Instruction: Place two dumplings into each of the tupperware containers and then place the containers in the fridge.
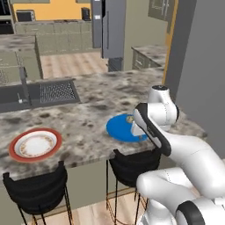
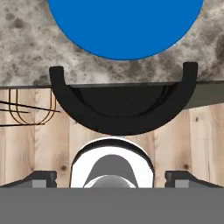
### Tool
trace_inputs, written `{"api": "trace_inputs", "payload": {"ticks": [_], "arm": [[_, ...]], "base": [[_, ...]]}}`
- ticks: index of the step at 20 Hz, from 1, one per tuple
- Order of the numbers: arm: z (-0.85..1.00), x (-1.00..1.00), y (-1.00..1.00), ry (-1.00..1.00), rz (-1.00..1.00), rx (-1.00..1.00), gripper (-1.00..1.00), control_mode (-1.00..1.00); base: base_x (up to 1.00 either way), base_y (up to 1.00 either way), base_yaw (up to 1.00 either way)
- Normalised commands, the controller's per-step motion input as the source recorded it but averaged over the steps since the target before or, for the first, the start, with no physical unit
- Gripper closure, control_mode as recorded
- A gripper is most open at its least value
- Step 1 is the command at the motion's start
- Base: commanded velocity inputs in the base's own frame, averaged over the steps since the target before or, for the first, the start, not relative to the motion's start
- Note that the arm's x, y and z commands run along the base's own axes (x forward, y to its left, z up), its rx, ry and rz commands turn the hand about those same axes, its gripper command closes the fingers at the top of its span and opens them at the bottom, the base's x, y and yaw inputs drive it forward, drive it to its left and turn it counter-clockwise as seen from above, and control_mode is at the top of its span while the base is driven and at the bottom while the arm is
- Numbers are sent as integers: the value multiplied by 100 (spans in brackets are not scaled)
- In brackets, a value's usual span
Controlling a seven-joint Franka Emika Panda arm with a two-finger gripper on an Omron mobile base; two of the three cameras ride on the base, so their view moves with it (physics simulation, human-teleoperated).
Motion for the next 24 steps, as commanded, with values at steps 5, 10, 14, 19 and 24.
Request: {"api": "trace_inputs", "payload": {"ticks": [5,10,14,19,24], "arm": [[0,0,0,0,0,0,-100,100],[0,0,0,0,0,0,-100,100],[0,0,0,0,0,0,-100,100],[0,29,-18,0,0,2,-100,-100],[-11,99,-48,2,0,3,-100,-100]], "base": [[67,-4,1],[66,-15,13],[42,-37,17],[13,-19,0],[0,0,0]]}}
